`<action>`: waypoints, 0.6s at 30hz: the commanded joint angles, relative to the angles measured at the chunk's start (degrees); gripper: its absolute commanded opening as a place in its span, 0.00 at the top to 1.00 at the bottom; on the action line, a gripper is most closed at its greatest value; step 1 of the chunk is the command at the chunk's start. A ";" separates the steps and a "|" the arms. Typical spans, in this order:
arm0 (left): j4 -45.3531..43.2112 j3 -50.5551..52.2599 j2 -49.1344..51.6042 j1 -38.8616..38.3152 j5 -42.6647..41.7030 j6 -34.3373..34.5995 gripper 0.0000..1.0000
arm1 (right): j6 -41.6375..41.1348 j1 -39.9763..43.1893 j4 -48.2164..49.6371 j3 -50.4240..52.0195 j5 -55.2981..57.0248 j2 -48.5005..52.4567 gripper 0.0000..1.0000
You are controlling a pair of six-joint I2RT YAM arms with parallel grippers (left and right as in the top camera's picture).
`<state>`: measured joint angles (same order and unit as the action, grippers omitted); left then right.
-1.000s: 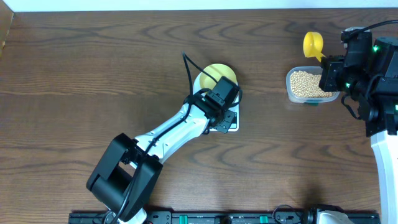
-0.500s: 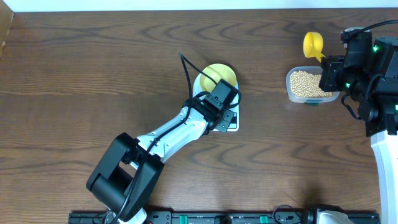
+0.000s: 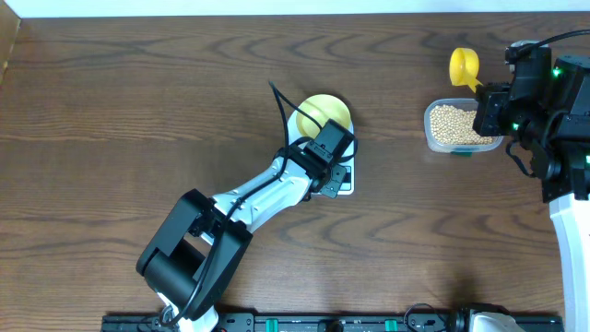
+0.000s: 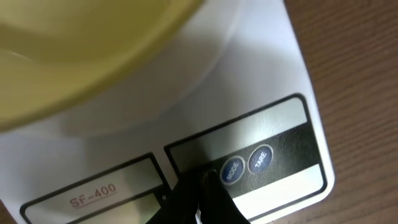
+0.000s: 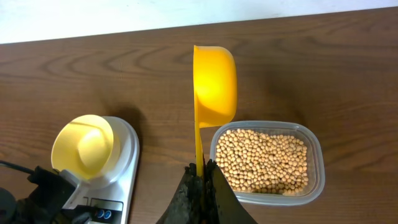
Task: Scoop item into bowl and weigh 50g on scale
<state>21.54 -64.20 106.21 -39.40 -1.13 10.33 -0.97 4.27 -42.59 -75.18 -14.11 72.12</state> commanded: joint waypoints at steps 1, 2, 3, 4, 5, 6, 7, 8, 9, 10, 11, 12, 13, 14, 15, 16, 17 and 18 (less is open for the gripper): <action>-0.46 0.35 0.74 0.15 0.74 0.46 0.93 | 0.83 0.24 -0.04 -0.87 0.24 0.24 0.99; -0.61 0.35 0.74 0.15 0.74 0.46 0.93 | 0.83 0.24 -0.04 -0.87 0.24 0.24 0.99; -0.76 0.35 0.74 0.15 0.76 0.46 0.93 | 0.83 0.24 -0.04 -0.87 0.24 0.24 0.99; -1.16 0.35 0.74 0.15 0.76 0.46 0.93 | 0.83 0.24 -0.04 -0.87 0.24 0.24 0.99; -1.31 0.35 0.74 0.15 0.74 0.48 0.93 | 0.83 0.24 -0.04 -0.87 0.24 0.24 0.99; -1.31 0.35 0.74 0.15 0.74 0.46 0.93 | 0.83 0.24 -0.04 -0.87 0.24 0.24 0.99; -1.11 0.35 0.74 0.15 0.74 0.48 0.93 | 0.83 0.24 -0.09 -0.87 0.22 0.24 0.99; -1.07 0.35 0.76 0.15 0.74 0.46 0.93 | 0.83 0.24 -0.15 -0.87 0.24 0.24 0.99; -1.07 0.35 0.85 0.15 0.72 0.48 0.93 | 0.83 0.24 -0.26 -0.87 0.24 0.24 0.99; -1.05 0.35 0.90 0.15 0.72 0.48 0.93 | 0.83 0.24 -0.33 -0.87 0.24 0.24 0.99; -0.98 0.35 0.94 0.15 0.74 0.48 0.93 | 0.83 0.24 -0.37 -0.87 0.24 0.24 0.99; -0.90 0.35 0.96 0.15 0.74 0.48 0.93 | 0.83 0.24 -0.46 -0.87 0.24 0.24 0.99; -0.63 0.37 0.96 0.15 0.74 0.46 0.93 | 0.83 0.24 -0.50 -0.87 0.24 0.24 0.99; -0.39 0.37 0.96 0.15 0.74 0.48 0.93 | 0.83 0.24 -0.52 -0.87 0.24 0.24 0.99; -0.07 0.37 0.96 0.15 0.74 0.48 0.93 | 0.83 0.24 -0.52 -0.87 0.24 0.24 0.99; 0.37 0.42 0.96 0.15 0.74 0.48 0.92 | 0.83 0.24 -0.52 -0.87 0.24 0.24 0.99; 0.46 0.57 0.96 0.15 0.74 0.48 0.92 | 0.83 0.24 -0.50 -0.87 0.22 0.24 0.99; 0.44 0.87 0.96 0.15 0.72 0.48 0.93 | 0.83 0.24 -0.52 -0.87 0.24 0.24 0.99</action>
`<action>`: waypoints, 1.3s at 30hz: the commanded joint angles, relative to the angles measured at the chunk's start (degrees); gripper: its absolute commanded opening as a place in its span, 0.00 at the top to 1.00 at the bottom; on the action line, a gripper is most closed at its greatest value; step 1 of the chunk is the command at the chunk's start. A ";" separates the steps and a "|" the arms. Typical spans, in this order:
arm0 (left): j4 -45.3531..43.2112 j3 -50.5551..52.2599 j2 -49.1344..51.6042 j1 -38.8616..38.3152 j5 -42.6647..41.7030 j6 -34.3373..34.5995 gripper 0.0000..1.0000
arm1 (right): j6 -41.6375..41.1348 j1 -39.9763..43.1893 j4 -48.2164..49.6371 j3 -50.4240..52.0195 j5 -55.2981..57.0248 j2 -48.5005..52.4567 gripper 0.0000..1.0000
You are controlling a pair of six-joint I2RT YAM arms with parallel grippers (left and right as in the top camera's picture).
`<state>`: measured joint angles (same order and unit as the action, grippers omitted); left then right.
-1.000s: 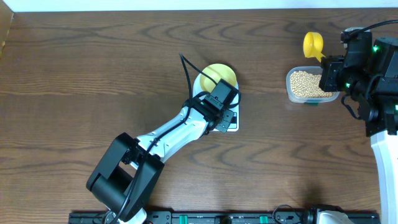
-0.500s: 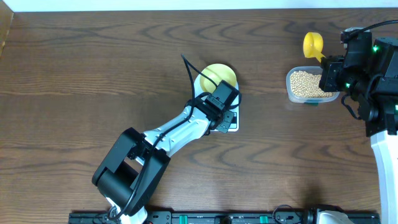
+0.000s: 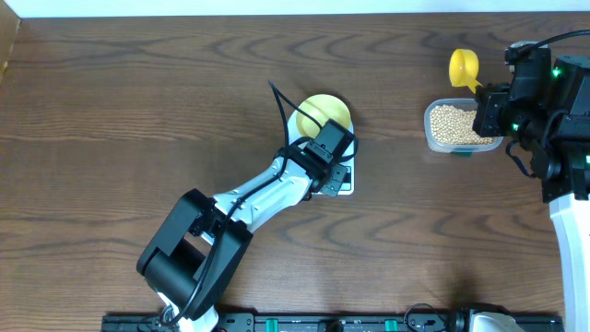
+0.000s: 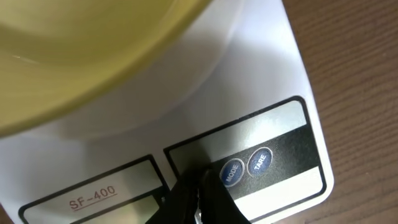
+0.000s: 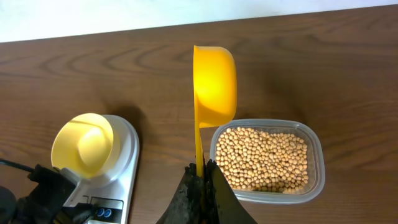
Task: Scoop item into bowl and weigh 50g on scale
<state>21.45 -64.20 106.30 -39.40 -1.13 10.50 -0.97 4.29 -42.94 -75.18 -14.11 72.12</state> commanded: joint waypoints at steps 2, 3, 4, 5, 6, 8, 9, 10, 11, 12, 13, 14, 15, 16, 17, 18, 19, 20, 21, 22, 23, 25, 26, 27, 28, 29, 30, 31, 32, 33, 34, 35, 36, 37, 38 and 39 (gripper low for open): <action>0.50 1.27 0.87 0.15 0.74 0.31 0.93 | 0.83 0.22 -0.15 -0.87 0.22 0.24 0.99; 0.44 1.31 0.87 0.15 0.76 0.28 0.93 | 0.83 0.22 -0.15 -0.87 0.22 0.24 0.99; 0.24 1.31 0.87 0.15 0.76 0.31 0.93 | 0.83 0.22 -0.17 -0.87 0.22 0.24 0.99; 0.02 1.31 0.87 0.15 0.76 0.28 0.93 | 0.83 0.22 -0.15 -0.87 0.22 0.24 0.99; -0.17 1.31 0.87 0.15 0.76 0.28 0.93 | 0.83 0.22 -0.17 -0.87 0.22 0.24 0.99; -0.61 1.33 0.98 0.15 0.74 0.31 0.93 | 0.83 0.22 -0.17 -0.87 0.24 0.24 0.99; -0.57 1.33 1.11 0.15 0.76 0.31 0.93 | 0.83 0.22 -0.20 -0.87 0.24 0.24 0.99; -0.55 1.38 1.29 0.15 0.74 0.31 0.93 | 0.83 0.22 -0.28 -0.87 0.24 0.24 0.99; -0.55 1.38 1.55 0.15 0.74 0.31 0.93 | 0.83 0.22 -0.37 -0.87 0.24 0.24 0.99; -0.55 1.38 1.97 0.15 0.74 0.31 0.93 | 0.83 0.22 -0.57 -0.87 0.24 0.24 0.99; -0.46 1.38 2.62 0.15 0.74 0.31 0.93 | 0.83 0.22 -0.79 -0.87 0.24 0.24 0.99; -0.33 1.38 3.17 0.15 0.74 0.31 0.93 | 0.83 0.22 -0.87 -0.87 0.24 0.24 0.99; -0.11 1.38 3.69 0.15 0.74 0.31 0.93 | 0.83 0.22 -1.05 -0.87 0.24 0.24 0.99; 0.35 1.38 4.26 0.17 0.76 0.31 0.93 | 0.85 0.22 -1.33 -0.87 0.24 0.24 0.99; 0.79 1.38 4.72 0.20 0.74 0.31 0.93 | 0.85 0.22 -1.51 -0.87 0.24 0.24 0.99; 1.22 1.38 4.94 0.20 0.76 0.31 0.93 | 0.85 0.22 -1.66 -0.87 0.24 0.24 0.99; 1.44 1.42 4.94 0.20 0.76 0.31 0.93 | 0.85 0.22 -1.70 -0.87 0.24 0.24 0.99; 1.60 1.42 4.94 0.20 0.76 0.31 0.93 | 0.85 0.22 -1.68 -0.87 0.24 0.24 0.99; 1.64 1.42 4.94 0.22 0.76 0.31 0.93 | 0.85 0.22 -1.66 -0.87 0.24 0.24 0.99; 1.81 1.42 4.94 0.22 0.81 0.31 0.93 | 0.85 0.22 -1.68 -0.87 0.24 0.24 0.99; 1.97 1.42 4.94 0.20 0.90 0.31 0.93 | 0.85 0.22 -1.68 -0.87 0.24 0.24 0.99; 2.23 1.46 4.94 0.20 1.22 0.33 0.93 | 0.85 0.22 -1.68 -0.87 0.24 0.24 0.99; 2.27 1.53 4.94 0.20 1.20 0.33 0.93 | 0.85 0.22 -1.68 -0.87 0.24 0.24 0.99; 2.47 1.70 4.94 0.20 1.20 0.35 0.93 | 0.83 0.22 -1.68 -0.87 0.24 0.24 0.99; 2.47 1.99 4.94 0.20 1.20 0.35 0.93 | 0.85 0.22 -1.73 -0.87 0.24 0.24 0.99; 2.45 2.49 4.94 0.20 1.20 0.55 0.93 | 0.83 0.22 -1.77 -0.87 0.24 0.24 0.99; 2.23 2.84 4.94 0.20 1.22 0.55 0.93 | 0.85 0.22 -1.81 -0.87 0.24 0.24 0.99; 2.03 3.08 4.94 0.22 1.22 0.55 0.93 | 0.85 0.22 -1.79 -0.87 0.24 0.24 0.99; 2.01 3.10 4.94 0.22 1.22 0.55 0.93 | 0.85 0.22 -1.79 -0.87 0.24 0.24 0.99; 1.97 3.10 4.94 0.20 1.22 0.55 0.93 | 0.83 0.22 -1.81 -0.87 0.24 0.24 0.99; 1.92 3.13 4.94 0.22 1.22 0.55 0.93 | 0.83 0.22 -1.86 -0.87 0.24 0.24 0.99; 1.84 3.13 4.94 0.22 1.22 0.55 0.93 | 0.85 0.22 -1.86 -0.87 0.24 0.24 0.99; 1.81 3.13 4.94 0.22 1.22 0.55 0.93 | 0.85 0.22 -1.86 -0.87 0.24 0.24 0.99; 1.81 3.13 4.94 0.22 1.22 0.55 0.93 | 0.85 0.22 -1.88 -0.87 0.24 0.24 0.99; 1.81 3.17 4.94 0.22 1.22 0.55 0.93 | 0.83 0.22 -1.90 -0.87 0.24 0.24 0.99; 1.79 3.30 4.94 0.22 1.25 0.55 0.93 | 0.85 0.22 -1.92 -0.87 0.24 0.24 0.99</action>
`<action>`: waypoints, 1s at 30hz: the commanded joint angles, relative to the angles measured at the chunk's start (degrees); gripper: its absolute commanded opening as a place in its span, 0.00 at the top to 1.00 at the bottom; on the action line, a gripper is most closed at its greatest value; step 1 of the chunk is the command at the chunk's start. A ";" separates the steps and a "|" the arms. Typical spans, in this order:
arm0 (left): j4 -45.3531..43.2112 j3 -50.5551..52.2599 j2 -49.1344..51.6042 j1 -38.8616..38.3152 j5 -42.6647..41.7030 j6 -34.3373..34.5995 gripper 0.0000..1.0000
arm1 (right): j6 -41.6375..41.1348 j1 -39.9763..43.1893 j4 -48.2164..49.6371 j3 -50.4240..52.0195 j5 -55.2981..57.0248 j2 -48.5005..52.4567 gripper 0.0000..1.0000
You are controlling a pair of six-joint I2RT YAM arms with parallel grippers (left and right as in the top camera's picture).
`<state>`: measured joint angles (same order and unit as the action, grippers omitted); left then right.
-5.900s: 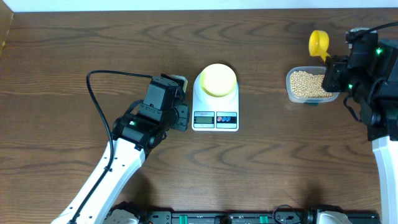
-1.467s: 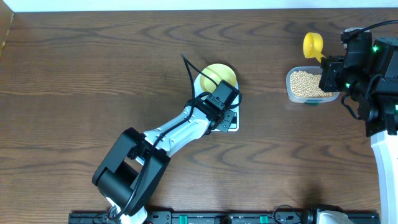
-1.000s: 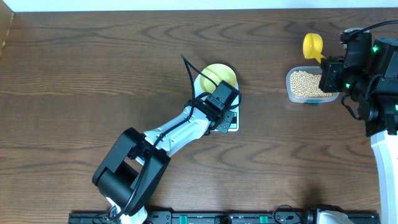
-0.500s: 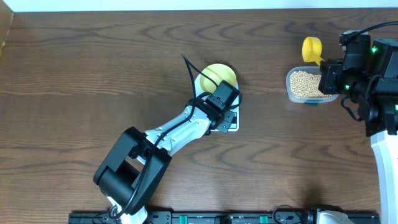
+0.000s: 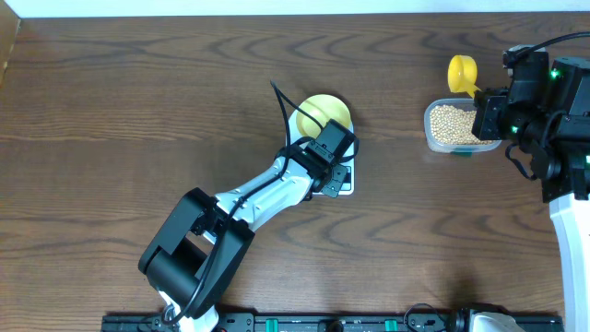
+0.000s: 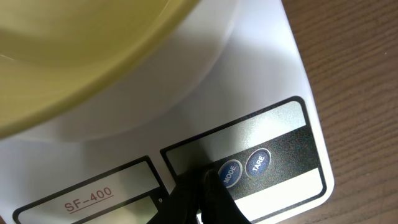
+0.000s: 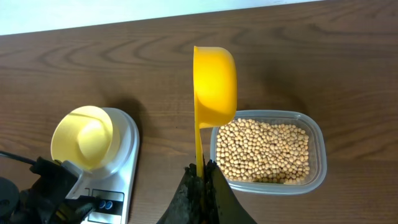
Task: Scoop item into bowl and weigh 50g on scale
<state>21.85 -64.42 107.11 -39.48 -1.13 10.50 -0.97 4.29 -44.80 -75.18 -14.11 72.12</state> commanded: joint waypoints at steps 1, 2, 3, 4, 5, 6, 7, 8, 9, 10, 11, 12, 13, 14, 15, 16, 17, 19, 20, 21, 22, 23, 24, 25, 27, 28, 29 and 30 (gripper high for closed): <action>1.40 3.76 4.13 0.31 1.51 0.57 0.93 | 0.85 0.22 -0.07 -0.87 0.24 0.24 0.99; 1.40 4.17 4.13 0.28 1.88 0.76 0.93 | 0.83 0.22 -0.09 -0.87 0.24 0.24 0.99; 1.40 4.63 4.15 0.31 1.86 0.76 0.93 | 0.85 0.22 -0.22 -0.87 0.24 0.24 0.99; 1.20 5.14 4.15 0.31 1.88 0.74 0.93 | 0.83 0.22 -0.24 -0.87 0.24 0.24 0.99; 1.18 5.31 4.15 0.31 1.86 0.76 0.93 | 0.85 0.22 -0.24 -0.87 0.24 0.24 0.99; 1.11 5.40 4.15 0.31 1.88 0.74 0.93 | 0.85 0.22 -0.24 -0.87 0.24 0.24 0.99; 0.63 5.40 4.15 0.31 1.86 0.74 0.93 | 0.83 0.22 -0.24 -0.87 0.24 0.24 0.99; 0.28 5.40 4.15 0.31 1.88 0.74 0.93 | 0.83 0.22 -0.24 -0.87 0.24 0.24 0.99; 0.07 5.40 4.17 0.31 1.88 0.74 0.93 | 0.83 0.22 -0.24 -0.87 0.24 0.24 0.99; -0.09 5.40 4.24 0.31 1.86 0.74 0.93 | 0.85 0.22 -0.28 -0.87 0.24 0.24 0.99; -0.04 5.40 4.24 0.31 1.86 0.74 0.93 | 0.83 0.22 -0.42 -0.87 0.24 0.24 0.99; 0.00 5.46 4.24 0.31 1.88 0.74 0.93 | 0.83 0.22 -0.50 -0.87 0.24 0.24 0.99; 0.00 5.62 4.24 0.31 1.86 0.74 0.93 | 0.83 0.22 -0.68 -0.87 0.24 0.24 0.99; -0.07 5.95 4.24 0.31 1.86 0.74 0.93 | 0.85 0.22 -0.87 -0.87 0.24 0.24 0.99; -0.11 6.29 4.26 0.31 1.88 0.74 0.93 | 0.85 0.22 -0.94 -0.87 0.24 0.24 0.99; -0.20 6.62 4.26 0.31 1.88 0.74 0.93 | 0.83 0.22 -1.03 -0.87 0.24 0.24 0.99; -0.48 7.19 4.26 0.31 2.10 0.74 0.93 | 0.85 0.22 -1.07 -0.87 0.22 0.24 0.99; -0.55 7.76 4.26 0.31 2.10 0.76 0.92 | 0.83 0.22 -1.09 -0.87 0.22 0.24 0.99; -0.50 8.11 4.26 0.31 2.08 0.74 0.93 | 0.83 0.22 -1.09 -0.87 0.22 0.24 0.99; -0.55 8.24 4.26 0.31 2.08 0.74 0.93 | 0.85 0.22 -1.09 -0.87 0.22 0.24 0.99; -0.55 8.33 4.26 0.31 2.10 0.74 0.93 | 0.83 0.22 -1.09 -0.87 0.22 0.24 0.99; -0.57 8.33 4.26 0.31 2.10 0.74 0.93 | 0.83 0.22 -1.11 -0.87 0.24 0.24 0.99; -0.63 8.33 4.26 0.31 2.08 0.72 0.93 | 0.83 0.22 -1.11 -0.87 0.24 0.24 0.99; -0.76 8.33 4.26 0.28 2.05 0.72 0.93 | 0.83 0.22 -1.11 -0.87 0.24 0.24 0.99; -0.76 8.09 3.58 0.28 2.05 0.72 0.93 | 0.83 0.22 -1.09 -0.87 0.24 0.24 0.99; -0.74 7.76 2.82 0.28 2.05 0.72 0.93 | 0.83 0.22 -1.09 -0.87 0.22 0.24 0.99; -0.74 7.41 2.10 0.28 2.05 0.72 0.93 | 0.83 0.22 -1.07 -0.87 0.24 0.24 0.99; -0.72 7.08 1.22 0.28 2.05 0.72 0.93 | 0.83 0.22 -1.07 -0.87 0.24 0.24 0.99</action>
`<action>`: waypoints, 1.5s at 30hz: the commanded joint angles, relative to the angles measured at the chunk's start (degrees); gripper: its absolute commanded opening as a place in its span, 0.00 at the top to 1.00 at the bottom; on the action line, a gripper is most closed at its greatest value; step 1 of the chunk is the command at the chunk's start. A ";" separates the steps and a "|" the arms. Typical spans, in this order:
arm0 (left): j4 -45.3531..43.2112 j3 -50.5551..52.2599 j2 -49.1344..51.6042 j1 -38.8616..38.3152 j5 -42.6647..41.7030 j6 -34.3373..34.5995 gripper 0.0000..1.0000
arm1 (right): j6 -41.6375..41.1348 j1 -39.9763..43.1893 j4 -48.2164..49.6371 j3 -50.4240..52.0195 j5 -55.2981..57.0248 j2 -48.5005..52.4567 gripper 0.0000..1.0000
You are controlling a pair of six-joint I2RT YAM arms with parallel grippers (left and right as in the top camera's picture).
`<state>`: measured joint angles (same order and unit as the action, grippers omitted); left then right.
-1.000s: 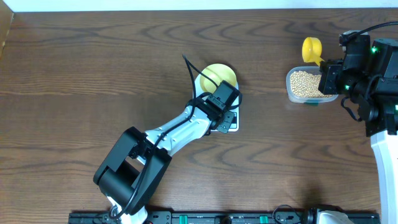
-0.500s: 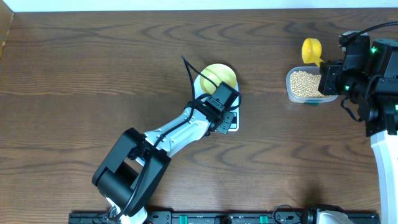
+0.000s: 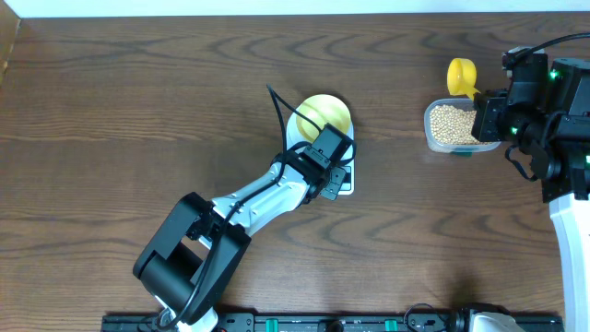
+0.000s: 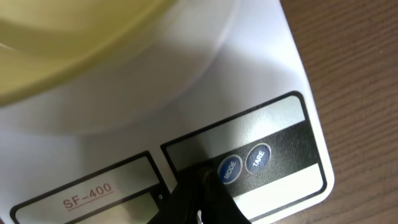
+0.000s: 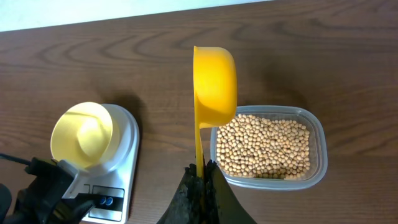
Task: Scoop item into bowl and weigh 50g on scale
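An empty yellow bowl (image 3: 324,114) sits on the white scale (image 3: 343,187). My left gripper (image 4: 202,180) is shut, its tips down on the scale's panel just left of the MODE button (image 4: 229,167); the TARE button (image 4: 258,158) is beside that. The display is hidden from view. My right gripper (image 5: 200,171) is shut on the handle of the yellow scoop (image 5: 214,82), which is empty and held above the far left corner of the clear tub of soybeans (image 5: 267,148).
The tub (image 3: 452,126) stands on the right of the brown wooden table, about a hand's width from the scale. A black cable (image 3: 281,100) arches over the bowl's left side. A white wall edge (image 5: 93,15) runs along the table's far side.
My right gripper with the scoop has shifted a little, so the tub sits slightly higher in its view. The left gripper stays shut at the MODE button.
At every earlier moment my left gripper was shut with its tips on the scale's panel beside MODE, barely shifting. My right gripper held the empty scoop above the tub's far corner throughout, drifting slightly. The bowl has stayed empty.
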<state>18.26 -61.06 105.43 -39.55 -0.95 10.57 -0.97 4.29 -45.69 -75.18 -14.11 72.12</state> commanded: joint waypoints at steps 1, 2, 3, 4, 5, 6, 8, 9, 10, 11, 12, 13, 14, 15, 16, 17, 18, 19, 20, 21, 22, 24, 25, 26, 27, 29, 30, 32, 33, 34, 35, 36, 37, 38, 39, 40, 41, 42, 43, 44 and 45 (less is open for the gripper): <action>2.86 3.21 1.33 0.35 1.86 0.66 0.93 | 0.83 0.22 -0.17 -0.87 0.22 0.24 0.99; 2.84 2.91 -0.31 0.35 1.86 0.66 0.93 | 0.83 0.22 -0.20 -0.87 0.24 0.24 0.99; 2.84 2.69 -2.29 0.35 1.86 0.66 0.93 | 0.83 0.22 -0.20 -0.87 0.24 0.24 0.99; 2.84 2.64 -5.66 0.35 1.84 0.66 0.93 | 0.85 0.22 -0.20 -0.87 0.24 0.24 0.99; 2.93 2.64 -8.33 0.35 1.60 0.66 0.93 | 0.85 0.22 -0.20 -0.87 0.24 0.24 0.99; 3.08 2.64 -10.56 0.35 1.33 0.66 0.93 | 0.85 0.22 -0.20 -0.87 0.24 0.24 0.99; 3.74 2.64 -18.21 0.35 -0.55 0.66 0.93 | 0.85 0.22 -0.20 -0.87 0.22 0.24 0.99; 3.98 2.64 -21.27 0.35 -0.52 0.66 0.93 | 0.85 0.22 -0.20 -0.87 0.22 0.24 0.99; 4.37 2.64 -24.61 0.37 -0.42 0.66 0.93 | 0.83 0.22 -0.24 -0.87 0.22 0.24 0.99; 5.05 2.64 -29.77 0.57 2.36 0.68 0.93 | 0.85 0.22 -0.33 -0.87 0.22 0.24 0.99; 5.44 2.64 -31.28 0.72 4.00 0.68 0.93 | 0.83 0.22 -0.37 -0.87 0.22 0.24 0.99; 6.58 2.64 -34.32 1.22 8.31 0.72 0.93 | 0.85 0.22 -0.37 -0.87 0.22 0.24 0.99; 7.67 2.64 -36.74 2.08 12.59 0.92 0.93 | 0.85 0.22 -0.37 -0.87 0.22 0.24 0.99; 8.61 2.64 -38.60 3.06 16.85 1.62 0.93 | 0.85 0.22 -0.37 -0.87 0.22 0.24 0.99; 9.57 2.64 -40.41 4.76 21.94 2.51 0.93 | 0.92 0.22 -0.33 -0.87 0.26 0.24 0.99; 10.05 2.64 -41.33 6.27 25.27 2.60 0.93 | 1.22 0.22 -0.26 -0.87 0.26 0.24 0.99; 10.62 2.64 -41.86 8.46 28.44 2.62 0.93 | 2.01 0.22 -0.22 -0.87 0.24 0.24 0.99; 10.95 2.64 -41.86 9.66 29.86 2.60 0.93 | 2.62 0.22 -0.24 -0.87 0.26 0.24 0.99; 11.67 2.67 -41.62 11.54 30.91 2.60 0.93 | 3.76 0.22 -0.37 -0.87 0.26 0.24 0.99; 12.41 2.67 -41.03 13.90 30.99 2.60 0.93 | 4.35 0.22 -0.68 -0.87 0.24 0.24 0.99; 12.63 2.69 -40.26 15.65 30.99 2.60 0.93 | 4.33 0.22 -1.55 -0.87 0.26 0.24 0.99; 12.55 2.69 -38.64 17.51 30.97 2.64 0.93 | 4.33 0.22 -3.08 -0.87 0.26 0.24 0.99; 12.55 2.69 -38.18 17.68 30.69 2.67 0.93 | 4.37 0.22 -3.39 -0.87 0.28 0.24 0.99; 12.55 2.69 -37.88 17.68 29.88 2.69 0.93 | 4.48 0.24 -3.43 -0.87 0.44 0.24 0.99; 12.55 2.69 -37.59 17.68 27.63 4.33 0.93 | 4.48 0.31 -3.39 -0.87 0.68 0.24 0.99; 12.55 2.69 -37.38 17.68 24.92 9.73 0.93 | 4.48 0.48 -3.37 -0.87 0.70 0.24 0.99; 12.55 2.69 -37.33 17.68 24.94 11.30 0.93 | 4.50 0.63 -3.30 -0.87 0.72 0.28 0.99; 12.13 2.69 -37.22 17.75 24.98 15.04 0.93 | 4.39 0.96 -2.34 -0.87 1.11 0.70 0.99; 11.78 2.69 -37.03 18.12 24.96 16.46 0.93 | 4.24 1.01 -1.64 -0.87 1.14 1.05 0.99; 11.30 2.69 -36.85 18.45 24.96 17.09 0.93 | 4.17 1.03 -1.22 -0.87 1.11 1.29 0.99; 9.53 2.69 -36.30 19.45 24.94 17.73 0.93 | 3.08 1.03 0.11 -0.87 1.11 2.14 0.99; 8.59 2.69 -36.13 19.85 24.96 17.70 0.93 | 3.10 1.01 0.61 -0.87 1.11 2.47 0.99; 7.45 2.69 -35.85 20.48 24.94 17.88 0.93 | 3.17 1.03 1.79 -0.87 1.11 3.10 0.99; 6.19 2.69 -35.78 21.07 24.74 18.10 0.93 | 3.17 1.03 2.58 -0.87 1.11 3.48 0.99; 5.31 2.69 -35.76 21.44 24.33 18.12 0.93 | 3.17 1.01 3.30 -0.87 1.11 3.76 0.99; 4.48 2.69 -35.76 21.75 23.61 18.12 0.93 | 3.19 1.01 4.26 -0.87 1.11 4.24 0.99; 4.02 2.69 -35.80 21.75 22.99 18.10 0.93 | 3.21 1.03 4.74 -0.87 1.14 4.48 0.99; 3.61 2.69 -35.85 21.75 22.32 18.10 0.93 | 3.19 1.03 5.35 -0.87 1.14 4.81 0.99; 3.41 2.69 -35.91 21.75 21.42 18.12 0.93 | 3.19 1.01 5.90 -0.87 1.11 5.03 0.99; 3.23 2.69 -36.04 21.75 19.82 18.10 0.93 | 3.19 1.03 6.34 -0.87 1.11 5.09 0.99; 2.99 2.69 -36.11 21.75 18.12 18.10 0.93 | 3.28 1.03 6.95 -0.87 1.38 5.14 0.99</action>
<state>21.93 -57.80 69.65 -18.00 21.58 27.73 2.50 5.06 -39.75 -75.18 -13.21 77.12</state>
